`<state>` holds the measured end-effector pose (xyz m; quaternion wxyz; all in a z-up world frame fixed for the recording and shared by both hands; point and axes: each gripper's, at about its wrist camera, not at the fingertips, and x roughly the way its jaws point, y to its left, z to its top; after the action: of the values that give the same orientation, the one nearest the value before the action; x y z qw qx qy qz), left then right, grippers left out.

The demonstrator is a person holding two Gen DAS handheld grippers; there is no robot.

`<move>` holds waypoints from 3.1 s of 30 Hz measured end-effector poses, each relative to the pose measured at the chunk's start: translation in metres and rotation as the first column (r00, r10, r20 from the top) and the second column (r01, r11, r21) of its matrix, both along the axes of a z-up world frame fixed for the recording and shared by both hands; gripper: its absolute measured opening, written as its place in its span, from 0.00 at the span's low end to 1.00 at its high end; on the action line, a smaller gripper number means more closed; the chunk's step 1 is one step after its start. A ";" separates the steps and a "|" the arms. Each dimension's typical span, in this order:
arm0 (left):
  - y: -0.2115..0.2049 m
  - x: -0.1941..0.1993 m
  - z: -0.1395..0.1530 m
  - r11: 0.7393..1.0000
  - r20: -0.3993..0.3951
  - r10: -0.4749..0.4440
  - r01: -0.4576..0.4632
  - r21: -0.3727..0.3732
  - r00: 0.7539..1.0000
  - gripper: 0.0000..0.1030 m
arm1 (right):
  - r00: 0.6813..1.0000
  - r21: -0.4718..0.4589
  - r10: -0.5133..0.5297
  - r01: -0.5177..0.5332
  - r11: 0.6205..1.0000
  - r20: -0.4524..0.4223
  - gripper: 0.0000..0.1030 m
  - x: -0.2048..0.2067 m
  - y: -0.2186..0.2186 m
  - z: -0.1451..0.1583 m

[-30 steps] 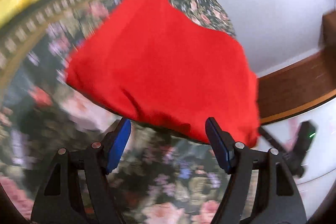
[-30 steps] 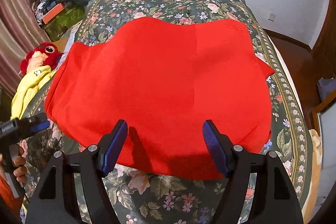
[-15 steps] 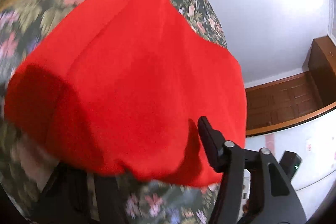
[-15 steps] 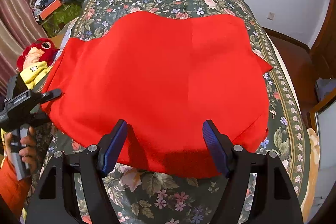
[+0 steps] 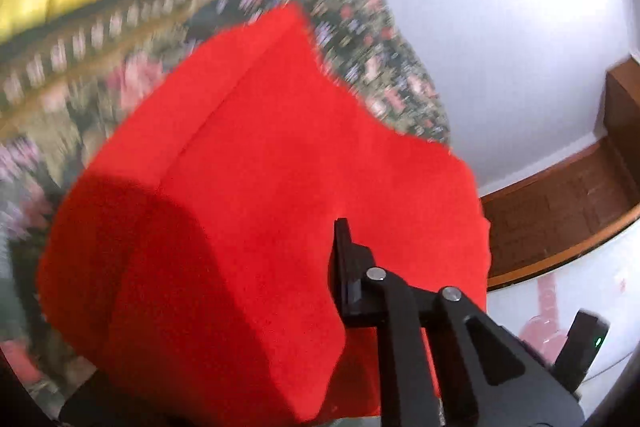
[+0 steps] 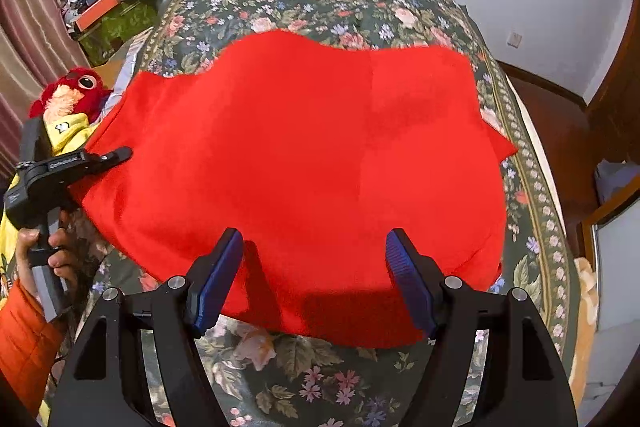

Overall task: Fold large clothes
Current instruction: 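Grasp the folded jacket edge with the left tool and lift it, then fold the lifted jacket half over onto the rest with the left tool, then lay the folded red bundle down and open the left tool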

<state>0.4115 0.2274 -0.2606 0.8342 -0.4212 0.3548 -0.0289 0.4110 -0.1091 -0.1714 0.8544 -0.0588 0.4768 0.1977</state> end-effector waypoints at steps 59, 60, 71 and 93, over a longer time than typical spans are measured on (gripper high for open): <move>-0.295 -0.014 0.078 0.638 -0.139 -0.630 0.612 0.468 0.764 0.07 | 0.958 0.176 -0.235 0.263 0.949 -0.166 0.77 -0.050 -0.151 0.011; -0.293 -0.016 0.077 0.638 -0.145 -0.628 0.612 0.467 0.765 0.07 | 0.958 0.181 -0.234 0.263 0.948 -0.164 0.77 -0.051 -0.152 0.013; -0.298 -0.064 0.123 0.567 -0.094 -0.661 0.577 0.587 0.744 0.44 | 0.977 0.218 -0.196 0.211 0.953 -0.087 0.77 -0.066 -0.136 0.049; -0.179 -0.058 0.084 0.683 -0.180 -0.361 0.391 0.617 0.915 0.73 | 0.999 -0.031 0.023 -0.024 0.999 -0.045 0.77 -0.050 0.001 0.017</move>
<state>0.3537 0.0488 -0.1770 0.8952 -0.0293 0.4396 -0.0673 0.3610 -0.1076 -0.1542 0.8402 -0.0737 0.4980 0.2013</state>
